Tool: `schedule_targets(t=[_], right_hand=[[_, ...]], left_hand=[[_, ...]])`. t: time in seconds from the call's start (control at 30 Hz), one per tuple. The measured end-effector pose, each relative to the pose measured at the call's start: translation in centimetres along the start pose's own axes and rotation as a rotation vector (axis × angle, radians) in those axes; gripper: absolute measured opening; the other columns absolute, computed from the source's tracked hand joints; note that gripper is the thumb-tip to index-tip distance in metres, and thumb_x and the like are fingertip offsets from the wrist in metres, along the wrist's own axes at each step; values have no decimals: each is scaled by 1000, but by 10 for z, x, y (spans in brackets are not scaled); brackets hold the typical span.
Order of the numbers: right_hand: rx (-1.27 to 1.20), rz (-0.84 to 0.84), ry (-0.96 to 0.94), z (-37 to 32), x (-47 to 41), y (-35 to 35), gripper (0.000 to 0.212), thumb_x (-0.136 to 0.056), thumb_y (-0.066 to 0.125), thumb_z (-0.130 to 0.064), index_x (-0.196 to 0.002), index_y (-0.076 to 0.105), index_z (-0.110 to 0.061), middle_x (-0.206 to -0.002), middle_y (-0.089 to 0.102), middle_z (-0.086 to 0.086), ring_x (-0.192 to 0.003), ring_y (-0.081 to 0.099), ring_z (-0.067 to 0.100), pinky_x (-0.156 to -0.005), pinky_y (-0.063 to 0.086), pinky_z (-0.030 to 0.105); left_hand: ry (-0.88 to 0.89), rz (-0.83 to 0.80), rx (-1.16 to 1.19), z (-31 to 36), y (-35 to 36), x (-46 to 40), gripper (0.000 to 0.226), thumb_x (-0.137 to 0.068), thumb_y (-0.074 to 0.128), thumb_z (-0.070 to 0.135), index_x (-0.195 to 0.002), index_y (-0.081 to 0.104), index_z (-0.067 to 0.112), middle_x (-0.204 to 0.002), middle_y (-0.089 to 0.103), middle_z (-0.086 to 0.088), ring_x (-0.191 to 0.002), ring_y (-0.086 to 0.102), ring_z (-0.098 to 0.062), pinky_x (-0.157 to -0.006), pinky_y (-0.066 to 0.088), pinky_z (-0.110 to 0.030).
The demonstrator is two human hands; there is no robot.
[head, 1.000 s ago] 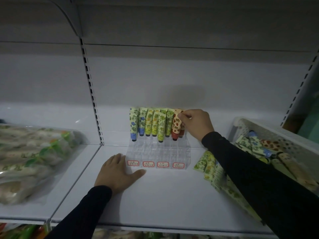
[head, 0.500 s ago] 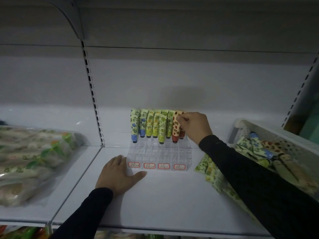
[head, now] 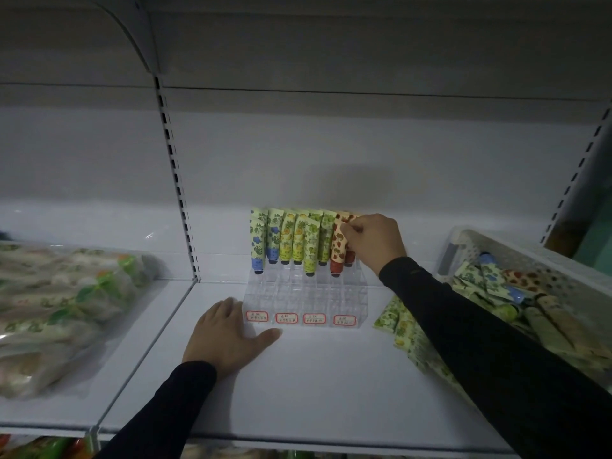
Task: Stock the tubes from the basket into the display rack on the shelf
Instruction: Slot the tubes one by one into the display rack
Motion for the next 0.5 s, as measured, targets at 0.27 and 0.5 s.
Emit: schedule_targets(t=[0.27, 0.5], right_hand=[[-33, 2, 10, 0, -6, 3, 32, -93, 58, -23, -80, 74, 1, -76, 71, 17, -73, 67, 28, -79, 54, 35], [-5, 8, 15, 0, -6, 4, 35, -93, 58, -25, -73, 72, 1, -73, 69, 16, -73, 64, 27, -74, 51, 31]], left_hand=[[8, -9, 7, 4, -3, 1, 72, -70, 36, 90, -112, 57, 35, -97, 49, 14, -107, 51, -11, -98, 41, -29], [-1, -21, 2, 1, 0, 0, 73, -70, 35, 91, -113, 56, 36, -97, 50, 15, -104, 49, -9, -97, 42, -30]])
Point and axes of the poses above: each hand's wrist, its own x-axis away from the middle knuckle, its own y-axis out of the palm, z = x × y, the point moved 9 cm from there along -x, towards the middle knuckle
